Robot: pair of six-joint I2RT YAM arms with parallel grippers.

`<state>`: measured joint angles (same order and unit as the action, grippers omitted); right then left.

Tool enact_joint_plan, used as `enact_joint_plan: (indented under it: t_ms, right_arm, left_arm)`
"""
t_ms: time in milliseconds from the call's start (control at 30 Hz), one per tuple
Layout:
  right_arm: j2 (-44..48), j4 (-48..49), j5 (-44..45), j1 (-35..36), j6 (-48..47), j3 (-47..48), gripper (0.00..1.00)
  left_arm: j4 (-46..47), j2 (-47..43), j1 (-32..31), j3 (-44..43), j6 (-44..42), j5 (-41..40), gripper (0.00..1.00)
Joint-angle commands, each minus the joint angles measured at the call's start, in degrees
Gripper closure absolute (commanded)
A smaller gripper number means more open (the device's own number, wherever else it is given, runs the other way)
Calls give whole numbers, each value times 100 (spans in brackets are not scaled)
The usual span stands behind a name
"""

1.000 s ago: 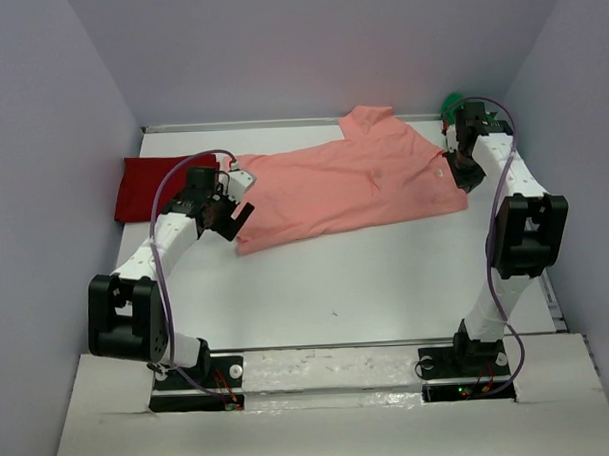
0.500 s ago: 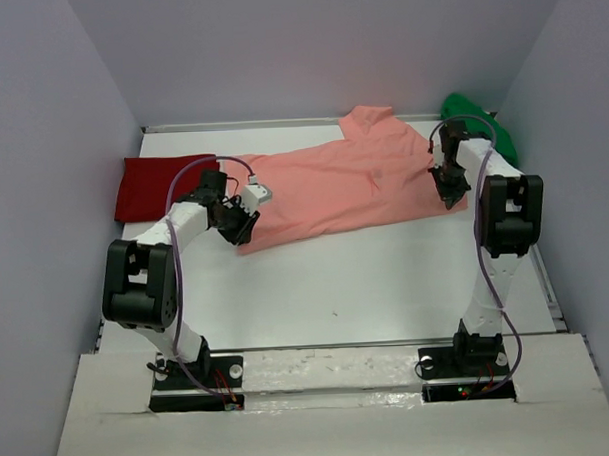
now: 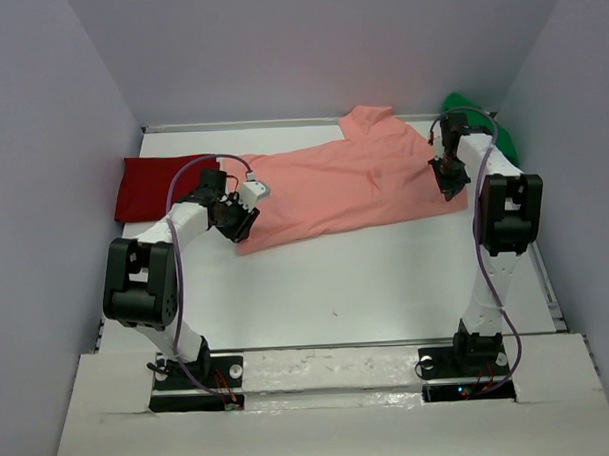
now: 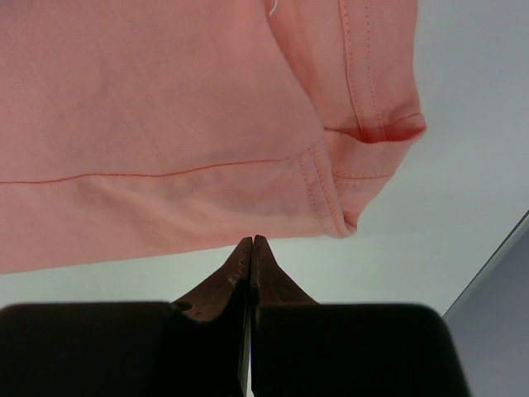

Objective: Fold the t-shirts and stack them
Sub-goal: Fold the tshirt

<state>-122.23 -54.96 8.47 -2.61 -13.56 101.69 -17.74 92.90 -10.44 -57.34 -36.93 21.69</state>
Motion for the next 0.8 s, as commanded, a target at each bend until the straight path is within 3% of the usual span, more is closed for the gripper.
enact_joint_plan:
  t_ms: [0,167,333,500,700,733,767]
  right_arm:
    - [-64,3,-56,-11,-32,299,100]
    - [-116,-24,67,-11,-50,352,100]
    - [-108,-41,155,-11,-68,334,100]
    - [-99,-41,172,-11,-68,290,100]
    - [-72,-15,190,-11,-50,211,100]
    - [-72,11,199,-11,-50,194,100]
    - [-99,29,234,-11,-50,185,100]
  left_arm:
    - [174,87,-20,39,45,-112,52]
    - [95,202,-20,39,-34,-16,53]
    - [-10,141,-11,21,-78,-7,66]
    - [7,88,-20,65,-104,-148,68]
    - [42,184,-20,144,-139,-174,79]
    - [51,193,-20,153,-131,-148,85]
    - [51,219,-20,144,-122,-148,97]
